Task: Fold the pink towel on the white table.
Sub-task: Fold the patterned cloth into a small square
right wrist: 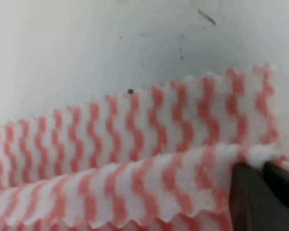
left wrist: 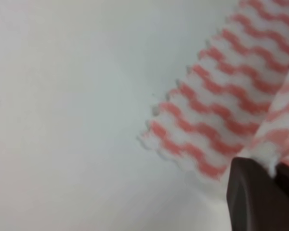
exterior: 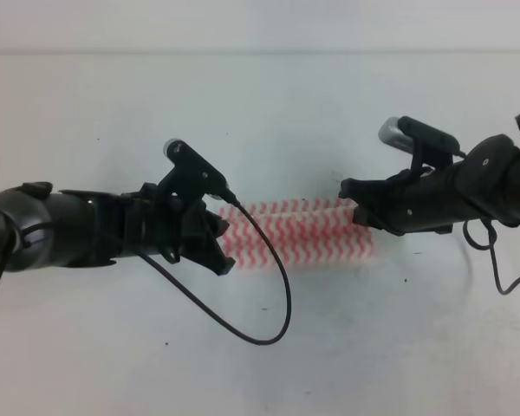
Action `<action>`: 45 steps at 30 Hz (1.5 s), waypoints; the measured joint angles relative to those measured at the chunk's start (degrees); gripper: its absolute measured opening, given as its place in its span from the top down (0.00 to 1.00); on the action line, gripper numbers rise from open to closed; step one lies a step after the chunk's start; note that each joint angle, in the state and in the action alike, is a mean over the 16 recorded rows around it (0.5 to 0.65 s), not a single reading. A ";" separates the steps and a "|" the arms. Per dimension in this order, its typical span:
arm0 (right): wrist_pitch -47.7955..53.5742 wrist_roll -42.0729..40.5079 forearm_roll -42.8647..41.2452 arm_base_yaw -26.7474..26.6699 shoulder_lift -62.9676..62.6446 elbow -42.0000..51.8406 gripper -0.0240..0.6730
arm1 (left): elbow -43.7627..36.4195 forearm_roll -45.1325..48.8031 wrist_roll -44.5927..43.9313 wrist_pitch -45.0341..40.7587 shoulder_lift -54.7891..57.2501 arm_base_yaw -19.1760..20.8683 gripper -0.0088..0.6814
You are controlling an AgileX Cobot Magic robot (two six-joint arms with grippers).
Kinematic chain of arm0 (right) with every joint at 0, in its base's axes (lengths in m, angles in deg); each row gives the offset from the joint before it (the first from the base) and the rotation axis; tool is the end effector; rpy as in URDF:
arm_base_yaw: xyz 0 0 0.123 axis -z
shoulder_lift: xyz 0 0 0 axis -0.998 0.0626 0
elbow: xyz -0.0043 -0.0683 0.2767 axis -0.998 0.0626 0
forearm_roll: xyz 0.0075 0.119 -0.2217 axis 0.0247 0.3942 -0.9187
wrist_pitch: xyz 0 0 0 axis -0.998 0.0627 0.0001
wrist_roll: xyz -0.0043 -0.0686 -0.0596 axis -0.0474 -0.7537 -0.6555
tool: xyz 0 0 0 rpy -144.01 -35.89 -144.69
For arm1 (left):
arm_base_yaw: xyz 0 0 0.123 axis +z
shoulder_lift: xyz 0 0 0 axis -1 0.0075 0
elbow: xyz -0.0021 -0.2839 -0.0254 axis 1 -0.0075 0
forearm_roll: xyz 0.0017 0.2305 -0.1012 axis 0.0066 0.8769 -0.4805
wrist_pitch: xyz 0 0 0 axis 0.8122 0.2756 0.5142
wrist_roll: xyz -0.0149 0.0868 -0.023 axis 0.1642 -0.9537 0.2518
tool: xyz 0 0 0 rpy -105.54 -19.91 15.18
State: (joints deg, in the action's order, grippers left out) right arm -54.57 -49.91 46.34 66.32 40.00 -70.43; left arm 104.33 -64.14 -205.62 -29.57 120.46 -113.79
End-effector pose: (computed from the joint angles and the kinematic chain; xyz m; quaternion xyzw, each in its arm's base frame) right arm 0.3678 0.1559 0.1814 0.0749 0.9280 0.2519 0.2643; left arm 0.3392 -0.1741 0.1592 0.4314 0.8029 -0.0896 0.4016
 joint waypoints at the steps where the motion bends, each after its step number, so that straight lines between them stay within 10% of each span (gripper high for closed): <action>1: -0.02 0.00 0.02 0.01 0.10 -0.07 0.99 | 0.11 -0.01 0.01 0.03 0.02 0.00 0.99; 45: 1.29 0.08 0.08 -0.03 2.70 -3.35 0.99 | 3.22 -0.08 -0.86 0.41 3.01 0.00 0.99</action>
State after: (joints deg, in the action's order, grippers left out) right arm -53.28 -49.83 46.42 66.29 42.71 -73.78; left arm 107.56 -64.22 -206.48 -29.15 123.48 -113.79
